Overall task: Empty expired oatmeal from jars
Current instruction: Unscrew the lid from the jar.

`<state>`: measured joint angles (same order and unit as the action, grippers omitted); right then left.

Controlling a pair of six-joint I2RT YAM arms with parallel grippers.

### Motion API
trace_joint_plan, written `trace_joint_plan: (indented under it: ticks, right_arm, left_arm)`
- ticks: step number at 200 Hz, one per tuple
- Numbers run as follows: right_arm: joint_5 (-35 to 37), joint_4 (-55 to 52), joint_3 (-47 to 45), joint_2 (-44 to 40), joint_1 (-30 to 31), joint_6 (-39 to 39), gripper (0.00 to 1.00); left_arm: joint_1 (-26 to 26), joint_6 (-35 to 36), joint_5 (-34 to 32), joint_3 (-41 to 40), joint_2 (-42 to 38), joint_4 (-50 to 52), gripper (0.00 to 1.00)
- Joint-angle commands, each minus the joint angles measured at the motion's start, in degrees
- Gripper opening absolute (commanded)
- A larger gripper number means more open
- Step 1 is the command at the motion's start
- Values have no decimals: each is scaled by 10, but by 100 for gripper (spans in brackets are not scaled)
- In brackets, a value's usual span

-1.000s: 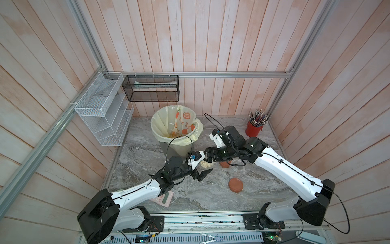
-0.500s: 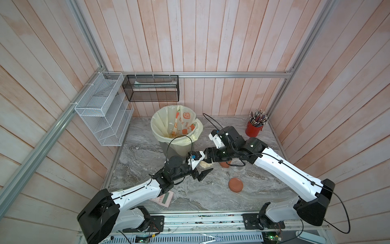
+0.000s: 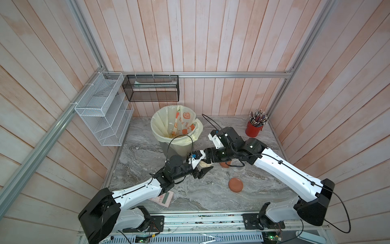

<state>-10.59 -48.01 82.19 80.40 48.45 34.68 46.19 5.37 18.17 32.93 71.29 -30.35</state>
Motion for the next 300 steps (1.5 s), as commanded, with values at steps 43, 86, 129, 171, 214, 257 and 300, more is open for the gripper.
trace_joint_plan:
  ticks: [43, 86, 129, 171, 214, 257, 300]
  right_arm:
    - [-6, 24, 23, -16, 9, -6, 55]
    - [-7, 28, 18, -20, 10, -6, 60]
    - [-7, 38, 10, -33, 11, -2, 71]
    - [-3, 44, -9, -47, 13, -1, 84]
    - [-11, 65, -36, -72, 15, 1, 93]
    - [-7, 67, -54, -88, 16, 10, 98]
    - [25, 64, -74, -131, 17, 40, 98]
  left_arm:
    - [0, -11, -2, 31, 24, -19, 45]
    - [0, -14, -6, 34, 22, -22, 39]
    - [0, -16, -16, 28, 17, -29, 33]
    - [0, -13, -31, 27, 13, -37, 29]
    - [-1, -11, -49, 24, 10, -55, 24]
    - [-3, -11, -55, 23, 10, -72, 23]
    - [-5, 1, -68, 24, 4, -84, 22]
